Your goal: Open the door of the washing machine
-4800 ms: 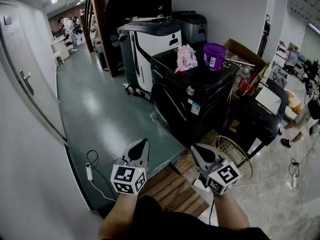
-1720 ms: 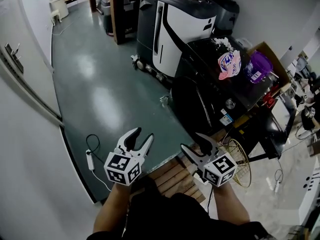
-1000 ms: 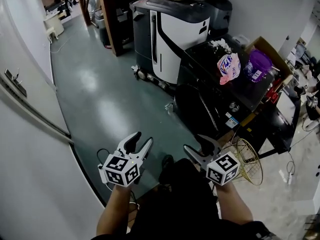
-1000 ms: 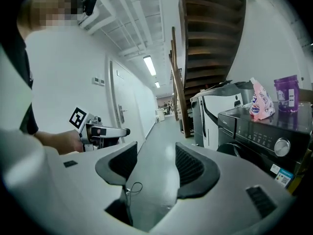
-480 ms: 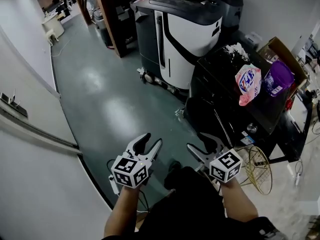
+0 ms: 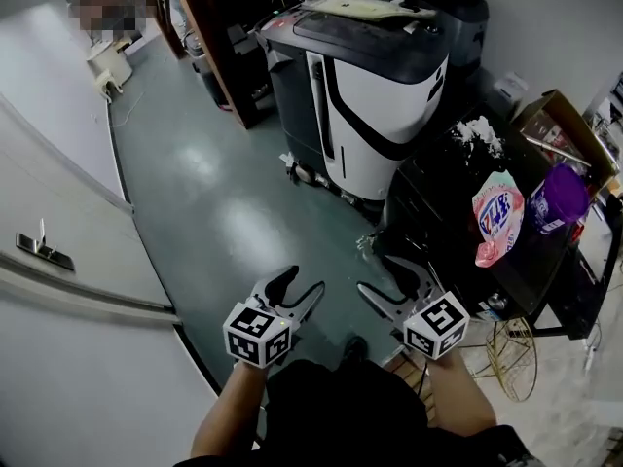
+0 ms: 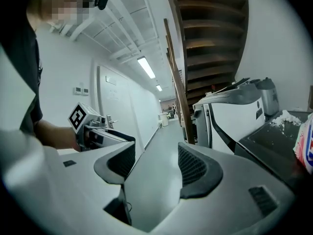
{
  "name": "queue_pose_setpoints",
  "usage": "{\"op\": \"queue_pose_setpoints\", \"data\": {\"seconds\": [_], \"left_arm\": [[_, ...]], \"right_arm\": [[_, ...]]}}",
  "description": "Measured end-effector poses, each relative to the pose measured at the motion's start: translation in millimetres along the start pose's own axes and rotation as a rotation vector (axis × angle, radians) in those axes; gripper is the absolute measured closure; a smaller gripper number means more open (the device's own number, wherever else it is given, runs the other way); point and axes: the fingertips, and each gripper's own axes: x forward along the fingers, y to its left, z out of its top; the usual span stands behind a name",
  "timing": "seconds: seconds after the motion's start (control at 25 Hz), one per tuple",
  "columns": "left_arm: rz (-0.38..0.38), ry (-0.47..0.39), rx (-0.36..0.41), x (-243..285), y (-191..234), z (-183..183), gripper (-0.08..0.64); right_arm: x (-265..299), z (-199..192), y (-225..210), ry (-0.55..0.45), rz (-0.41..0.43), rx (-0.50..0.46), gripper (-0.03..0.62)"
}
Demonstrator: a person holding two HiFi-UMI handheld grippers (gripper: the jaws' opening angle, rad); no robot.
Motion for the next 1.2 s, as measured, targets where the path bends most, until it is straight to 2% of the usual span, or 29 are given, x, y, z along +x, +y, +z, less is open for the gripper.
{"op": "queue_pose_setpoints", "data": {"seconds": [0.16, 0.44, 0.6, 0.76, 0.88, 1.04, 1.2], "left_arm": [[-0.100, 0.066, 0.032, 26.9, -13.6, 11.5, 0.257], [-0.224, 0.076, 0.060, 66.1, 0.2, 36.6, 0.232], [-0.342, 0.080, 0.075, 83.8, 11.7, 51.5, 0.232], [-0.495, 0.080, 0.157, 100.5, 18.6, 72.9, 0.232], [-0.590, 0.110, 0.181, 117.3, 22.6, 76.3, 0.232], [-0.716, 0.172, 0.180, 135.5, -2.0, 64.2, 0.232], [-0.808, 0.229, 0.197, 157.5, -41.5, 51.0, 0.232]], "right_arm": [[-9.4, 8.4, -13.4, -0.015, -0.033, 0.028, 0.278], [-11.2, 5.9, -43.2, -0.001, -0.190, 0.111, 0.247], [-8.0, 20.0, -54.8, 0.000, -0.319, 0.120, 0.244], [-13.1, 30.7, -62.3, -0.034, -0.472, 0.167, 0.244], [-19.0, 24.0, -61.1, -0.027, -0.565, 0.183, 0.241], [-49.4, 3.5, -60.7, -0.014, -0.688, 0.239, 0.239], [-84.7, -13.1, -69.9, -0.023, -0.785, 0.294, 0.239]]}}
